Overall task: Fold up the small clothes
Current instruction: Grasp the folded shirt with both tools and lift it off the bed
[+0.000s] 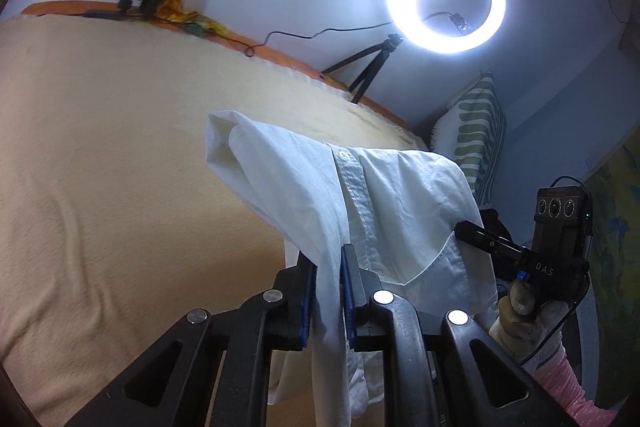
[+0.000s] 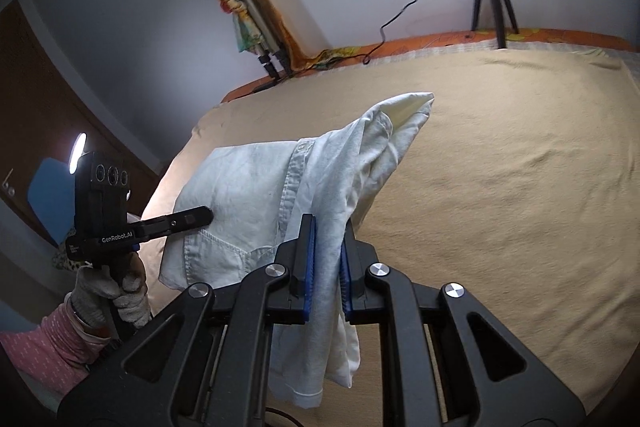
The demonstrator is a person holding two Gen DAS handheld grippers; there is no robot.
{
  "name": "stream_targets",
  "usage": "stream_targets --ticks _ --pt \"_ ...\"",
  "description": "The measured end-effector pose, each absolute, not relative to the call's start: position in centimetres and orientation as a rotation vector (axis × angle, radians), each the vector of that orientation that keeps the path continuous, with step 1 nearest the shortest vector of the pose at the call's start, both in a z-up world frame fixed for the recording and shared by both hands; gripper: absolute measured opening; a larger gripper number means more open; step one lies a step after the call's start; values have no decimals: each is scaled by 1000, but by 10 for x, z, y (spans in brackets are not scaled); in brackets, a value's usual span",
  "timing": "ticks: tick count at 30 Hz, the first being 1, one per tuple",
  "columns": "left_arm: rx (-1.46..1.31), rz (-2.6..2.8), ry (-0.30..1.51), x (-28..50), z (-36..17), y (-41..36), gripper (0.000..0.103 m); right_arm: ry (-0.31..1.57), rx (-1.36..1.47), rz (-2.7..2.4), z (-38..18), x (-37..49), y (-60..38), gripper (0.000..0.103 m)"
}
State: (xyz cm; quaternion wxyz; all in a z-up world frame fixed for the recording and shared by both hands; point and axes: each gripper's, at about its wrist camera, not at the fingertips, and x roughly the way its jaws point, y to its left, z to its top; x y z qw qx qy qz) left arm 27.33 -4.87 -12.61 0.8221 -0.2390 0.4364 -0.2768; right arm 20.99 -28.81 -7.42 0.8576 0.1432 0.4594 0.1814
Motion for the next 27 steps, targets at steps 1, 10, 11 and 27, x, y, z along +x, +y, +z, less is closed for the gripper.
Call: stream_targets --ticks 1,10,11,27 --pt "-506 -597 927 277 -125 -56 10 962 313 373 -76 210 -298 12" --pt "-465 -665 914 317 -120 -125 10 937 299 286 -76 215 -361 12" --pt "-462 -674 915 323 -120 -133 10 934 291 274 -74 216 -368 12" --pt "-450 -740 883 421 -120 -251 10 885 224 106 -56 281 -469 11"
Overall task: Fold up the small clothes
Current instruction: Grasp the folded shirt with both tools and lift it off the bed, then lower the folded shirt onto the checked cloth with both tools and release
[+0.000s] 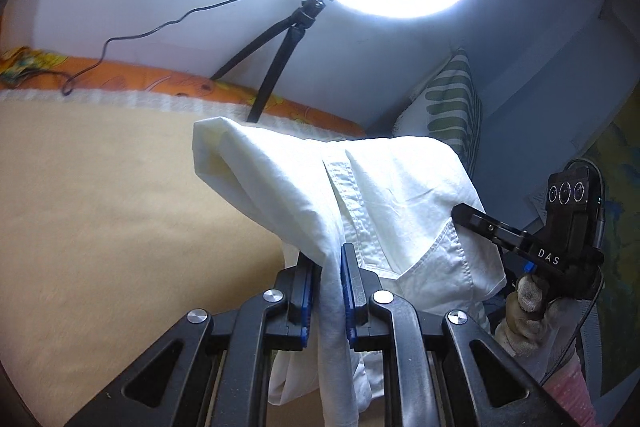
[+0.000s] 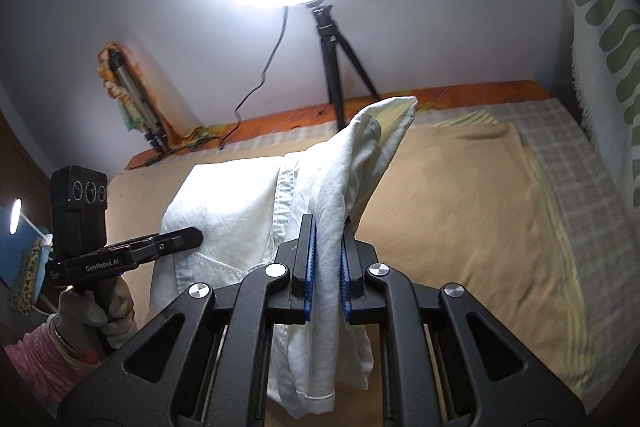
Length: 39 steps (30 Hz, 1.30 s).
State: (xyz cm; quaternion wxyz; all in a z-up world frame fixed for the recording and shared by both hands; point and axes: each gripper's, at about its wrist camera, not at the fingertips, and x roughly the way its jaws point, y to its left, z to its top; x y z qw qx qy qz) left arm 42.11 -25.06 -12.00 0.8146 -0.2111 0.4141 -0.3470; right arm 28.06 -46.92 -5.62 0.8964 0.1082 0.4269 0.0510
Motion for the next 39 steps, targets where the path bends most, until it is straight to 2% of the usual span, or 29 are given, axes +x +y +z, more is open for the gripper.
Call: stream_targets --ticks 11,21,22,23,25,26,27,39 --pt "-406 -740 862 477 -127 -314 10 842 234 44 -69 333 -528 11" --pt "-294 -674 870 488 -140 -335 11 880 209 -46 -100 358 -552 12" --pt "-264 -661 864 486 -139 -336 14 888 194 -71 -103 358 -553 13" --pt "-237 -651 855 484 -136 -338 22 896 182 -100 -105 359 -555 14" --pt "-197 -629 843 479 -131 -338 32 894 152 -168 -105 359 -556 21" --pt "-188 -626 841 477 -129 -338 33 885 148 -191 -104 357 -557 35" --pt "-181 -620 838 476 -127 -337 33 872 150 -199 -101 355 -559 43" --pt "-157 -592 800 445 -97 -312 36 808 149 -221 -62 325 -540 44"
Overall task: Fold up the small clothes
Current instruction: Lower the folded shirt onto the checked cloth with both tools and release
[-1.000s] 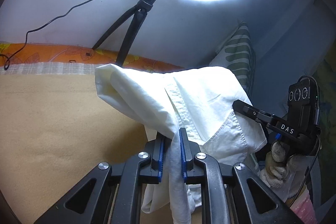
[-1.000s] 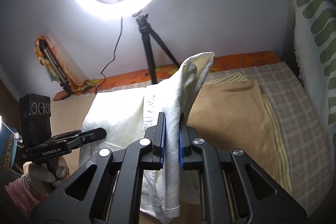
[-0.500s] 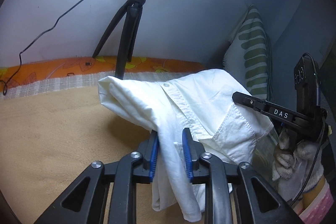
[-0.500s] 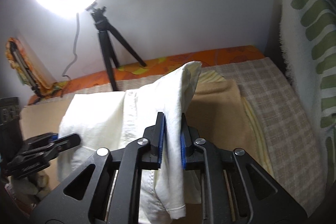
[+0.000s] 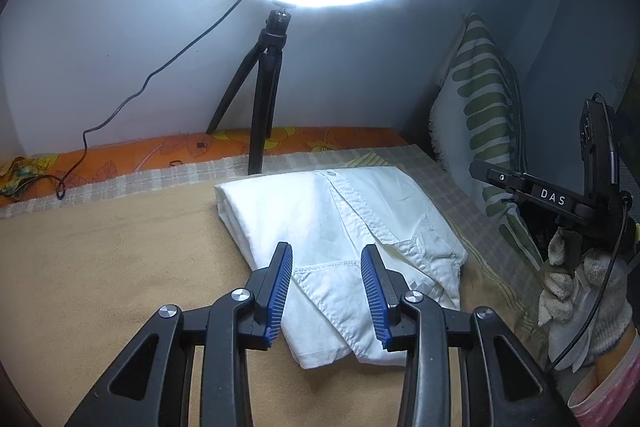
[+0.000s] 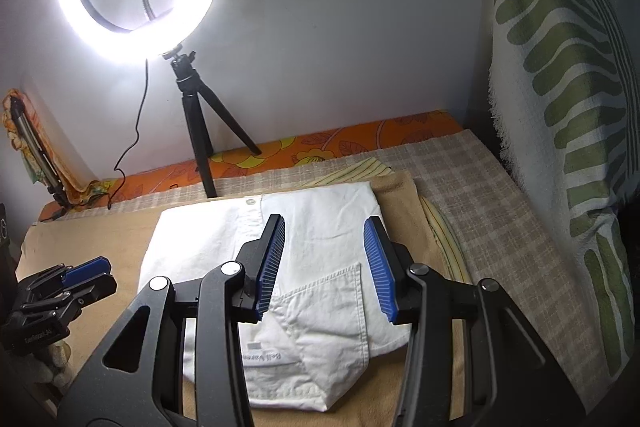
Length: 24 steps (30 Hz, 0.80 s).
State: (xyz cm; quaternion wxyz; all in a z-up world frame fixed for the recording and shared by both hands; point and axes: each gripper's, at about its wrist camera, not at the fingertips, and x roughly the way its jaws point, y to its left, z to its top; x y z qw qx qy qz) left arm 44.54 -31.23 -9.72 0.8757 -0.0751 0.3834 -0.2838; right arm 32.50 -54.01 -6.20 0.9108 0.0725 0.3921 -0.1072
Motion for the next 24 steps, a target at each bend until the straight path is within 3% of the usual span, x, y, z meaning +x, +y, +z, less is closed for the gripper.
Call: stream_targets --ticks 13,22,24 --pt "-91 -625 715 381 -46 -299 37 756 135 -192 -18 275 -491 44" --pt "-46 -646 644 326 -14 -281 44 701 145 -171 16 232 -448 44" --pt "-38 -649 630 313 -8 -276 46 693 145 -167 19 222 -437 48"
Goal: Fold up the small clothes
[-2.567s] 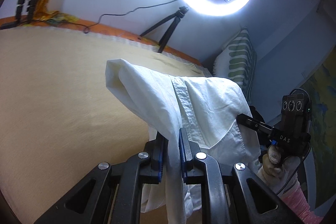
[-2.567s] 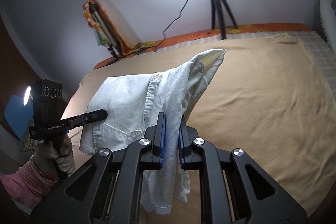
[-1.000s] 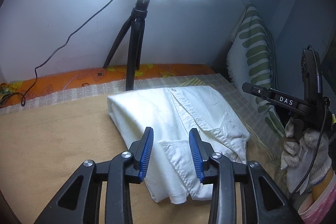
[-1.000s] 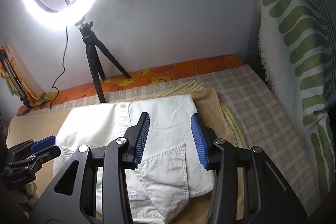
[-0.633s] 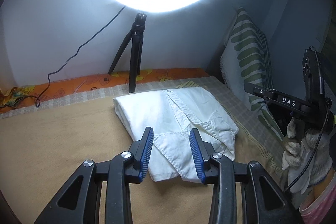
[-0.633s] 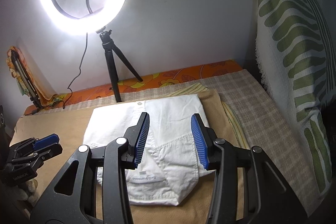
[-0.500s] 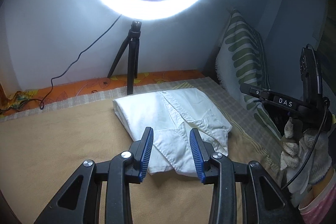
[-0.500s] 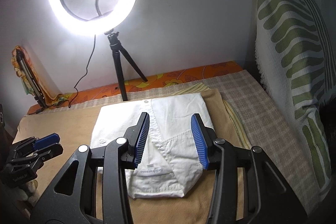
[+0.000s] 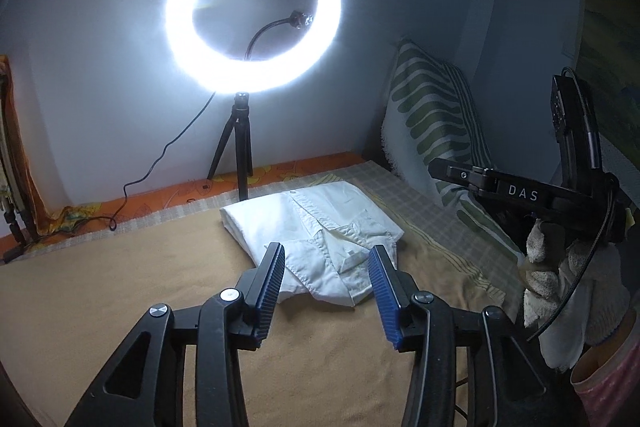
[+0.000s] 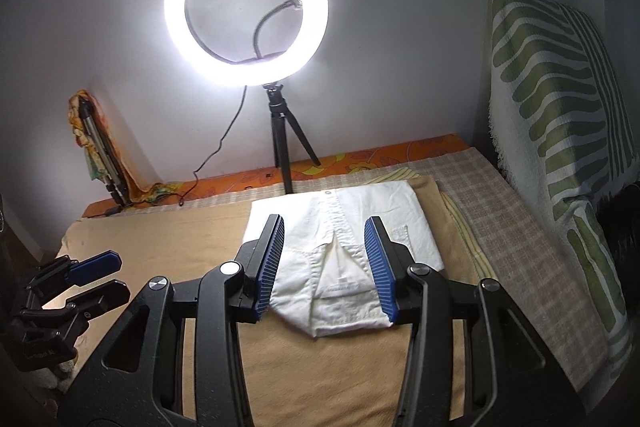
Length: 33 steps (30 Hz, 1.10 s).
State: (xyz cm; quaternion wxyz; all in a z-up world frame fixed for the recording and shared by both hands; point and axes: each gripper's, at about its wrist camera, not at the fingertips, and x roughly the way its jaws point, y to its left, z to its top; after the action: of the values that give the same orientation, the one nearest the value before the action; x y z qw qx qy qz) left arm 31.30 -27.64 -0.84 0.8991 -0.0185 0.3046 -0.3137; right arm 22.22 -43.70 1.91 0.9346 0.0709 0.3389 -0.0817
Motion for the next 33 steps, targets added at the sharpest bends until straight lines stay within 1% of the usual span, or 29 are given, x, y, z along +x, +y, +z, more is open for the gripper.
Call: stream_targets --ticks 7,10,11,13,14,15,16,17,18,22,26,29,33 --pt "-14 -662 585 270 0 -259 62 680 158 -157 20 187 -398 49" --pt "-2 -667 577 255 -1 -249 64 680 146 -168 17 175 -383 50" --pt "0 -669 577 250 -2 -247 68 683 147 -169 16 170 -378 52" --pt "5 -668 572 242 -3 -241 76 684 152 -169 13 164 -371 61" --pt "8 -665 566 237 -4 -237 79 680 156 -171 11 160 -367 68" --pt "13 -659 561 233 -5 -234 81 675 162 -175 10 156 -364 69" --pt "18 -653 557 229 -6 -230 85 673 169 -182 9 153 -362 71" --pt "19 -649 556 225 -7 -226 90 672 173 -190 7 149 -359 74" --pt "19 -645 558 222 -8 -223 91 670 173 -202 6 145 -356 78" --pt "43 -615 554 210 -14 -211 102 657 149 -243 2 133 -343 88" --pt "72 -588 571 201 -26 -199 103 644 157 -271 -2 122 -334 103" --pt "87 -589 605 195 -36 -192 103 624 157 -311 -5 114 -329 103" --pt "79 -590 602 189 -44 -185 103 607 168 -354 -13 107 -324 103"
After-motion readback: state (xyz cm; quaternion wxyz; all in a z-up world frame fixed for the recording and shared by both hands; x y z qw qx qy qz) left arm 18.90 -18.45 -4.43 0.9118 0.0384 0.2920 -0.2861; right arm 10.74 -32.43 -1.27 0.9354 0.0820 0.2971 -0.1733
